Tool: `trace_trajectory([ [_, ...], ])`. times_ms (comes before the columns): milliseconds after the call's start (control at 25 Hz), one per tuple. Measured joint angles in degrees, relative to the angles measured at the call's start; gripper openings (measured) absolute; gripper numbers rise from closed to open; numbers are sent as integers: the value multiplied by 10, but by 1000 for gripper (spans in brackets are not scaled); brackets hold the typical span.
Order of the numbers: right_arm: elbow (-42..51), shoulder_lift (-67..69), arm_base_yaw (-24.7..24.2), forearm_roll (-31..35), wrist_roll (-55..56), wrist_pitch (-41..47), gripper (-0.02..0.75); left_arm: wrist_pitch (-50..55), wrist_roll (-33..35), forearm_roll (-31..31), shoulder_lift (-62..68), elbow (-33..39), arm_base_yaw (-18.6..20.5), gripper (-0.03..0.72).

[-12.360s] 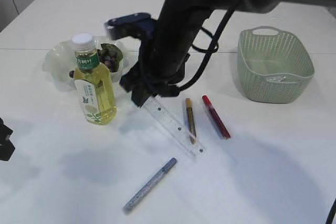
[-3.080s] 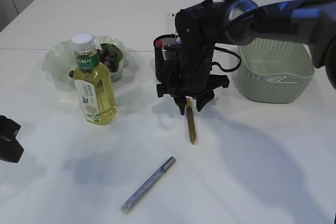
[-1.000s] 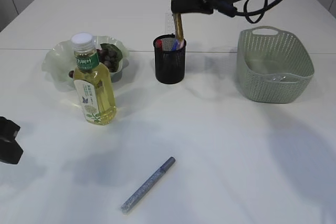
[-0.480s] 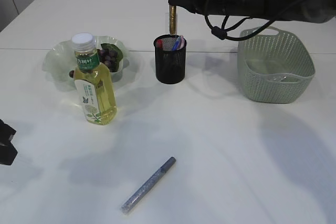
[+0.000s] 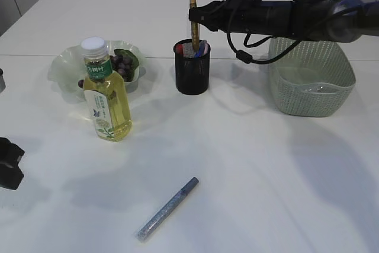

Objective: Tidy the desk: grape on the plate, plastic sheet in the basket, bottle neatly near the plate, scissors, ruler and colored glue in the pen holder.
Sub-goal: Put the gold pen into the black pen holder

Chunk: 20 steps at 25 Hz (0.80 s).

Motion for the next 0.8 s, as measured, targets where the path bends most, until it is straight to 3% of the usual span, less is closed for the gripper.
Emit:
trace_trajectory([
  [280, -2, 5, 1, 1, -1, 0, 165, -6, 0, 0, 6, 0, 0, 289],
  [560, -2, 9, 1, 2, -2, 5, 317, -7, 0, 0, 7, 0, 0, 289],
  [800, -5, 6, 1, -11, 46, -15, 346, -7, 0, 0, 7, 0, 0, 289],
])
